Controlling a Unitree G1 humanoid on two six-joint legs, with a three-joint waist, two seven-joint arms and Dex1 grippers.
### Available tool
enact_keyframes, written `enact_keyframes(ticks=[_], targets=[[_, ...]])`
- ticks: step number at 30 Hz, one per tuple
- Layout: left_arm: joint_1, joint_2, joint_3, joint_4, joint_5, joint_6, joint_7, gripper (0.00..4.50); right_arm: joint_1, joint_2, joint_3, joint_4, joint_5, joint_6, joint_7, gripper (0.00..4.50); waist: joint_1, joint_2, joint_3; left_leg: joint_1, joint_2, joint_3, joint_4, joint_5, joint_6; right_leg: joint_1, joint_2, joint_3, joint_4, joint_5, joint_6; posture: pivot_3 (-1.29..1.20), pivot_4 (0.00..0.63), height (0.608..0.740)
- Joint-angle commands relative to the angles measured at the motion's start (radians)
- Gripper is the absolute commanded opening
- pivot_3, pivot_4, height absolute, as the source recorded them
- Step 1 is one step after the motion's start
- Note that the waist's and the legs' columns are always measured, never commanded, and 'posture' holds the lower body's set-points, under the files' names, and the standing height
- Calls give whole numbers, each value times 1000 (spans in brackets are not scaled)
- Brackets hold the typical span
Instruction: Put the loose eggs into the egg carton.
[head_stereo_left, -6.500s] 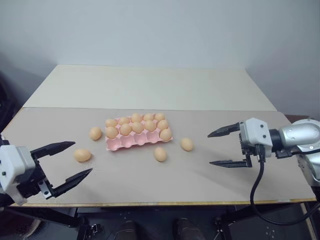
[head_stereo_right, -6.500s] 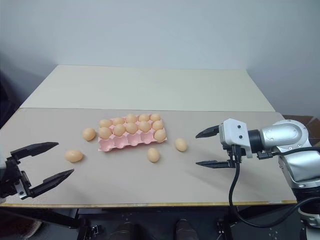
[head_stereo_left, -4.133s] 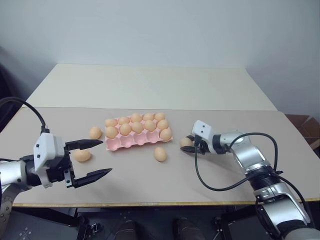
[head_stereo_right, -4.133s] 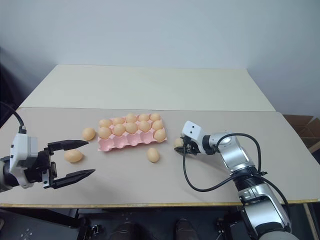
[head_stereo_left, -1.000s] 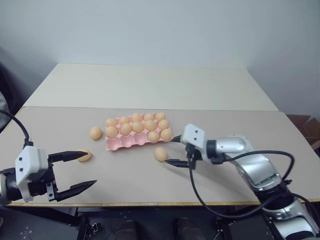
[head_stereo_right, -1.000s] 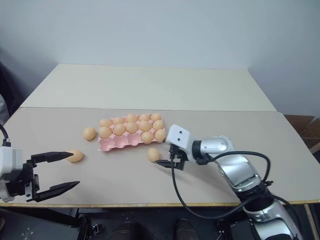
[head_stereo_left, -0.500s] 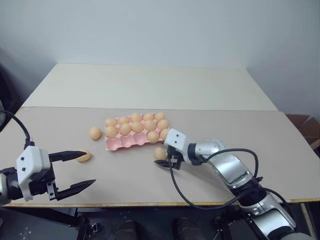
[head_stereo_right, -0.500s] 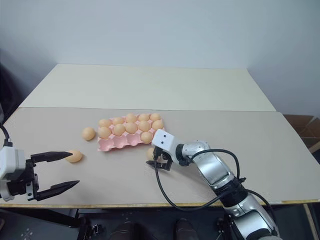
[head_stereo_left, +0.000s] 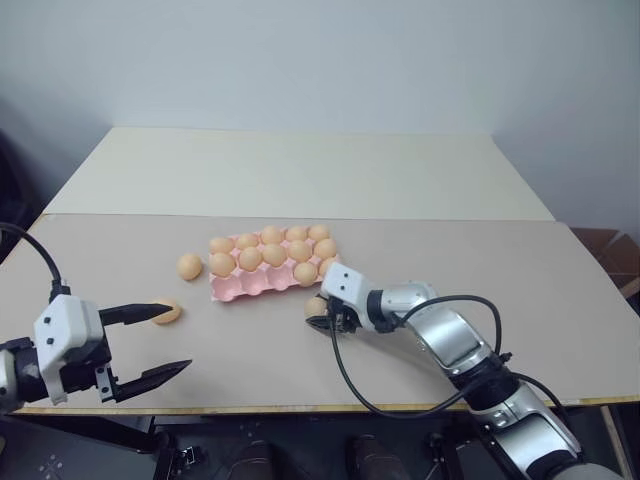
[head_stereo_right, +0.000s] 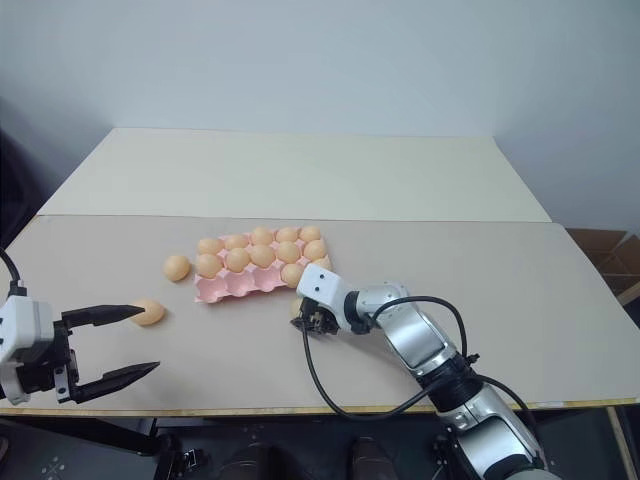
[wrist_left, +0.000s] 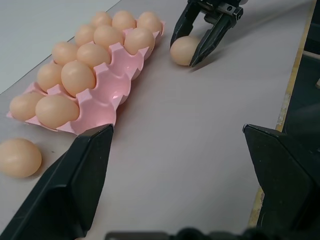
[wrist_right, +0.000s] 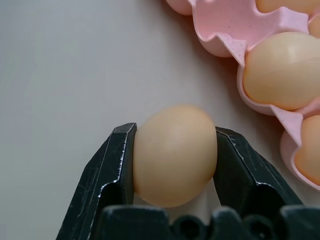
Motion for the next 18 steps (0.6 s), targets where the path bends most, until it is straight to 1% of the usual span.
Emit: enact_keyframes(ticks=[1, 4, 6, 11, 13, 18], targets=[[15, -4, 34, -22, -3, -13, 2, 4500, -24, -6, -53, -122, 31, 23, 8, 2017, 0, 0, 0, 0, 0, 0, 0, 0, 0, 0, 0, 0, 0, 0, 0, 0, 150, 740], [36, -6, 47, -8, 12, -19, 3, 4500, -83, 30, -85, -150, 54, 31, -13, 2017, -5, 0, 0, 0, 0, 0, 0, -2, -4, 0, 0, 0, 1, 0, 0, 0, 150, 740], [38, -9, 48, 2, 16, -22, 7, 4500, -138, 80, -107, -119, 68, 38, -36, 2017, -9, 0, 0, 1, 1, 0, 0, -2, -4, -1, 1, 0, 1, 0, 0, 0, 150, 740], [35, -13, 42, -7, 14, -16, 15, 4500, -231, 176, -91, 55, 30, -54, -83, 2017, -13, 0, 0, 0, 2, 0, 0, -2, -4, -1, 2, -1, 2, 0, -1, 0, 150, 740], [35, -18, 40, -12, 13, -16, 23, 4500, -248, 203, -70, 133, 0, -112, -102, 2017, -12, 0, 0, 0, 2, 0, 0, -2, -4, 0, 1, -1, 1, 2, -5, 0, 150, 740], [43, -30, 43, -37, 13, -12, 39, 4500, -273, 258, -44, 270, -48, -211, -122, 2017, -22, 0, 0, -1, 1, 0, 0, -2, -3, -1, 0, -1, 0, 4, -7, 0, 150, 740]])
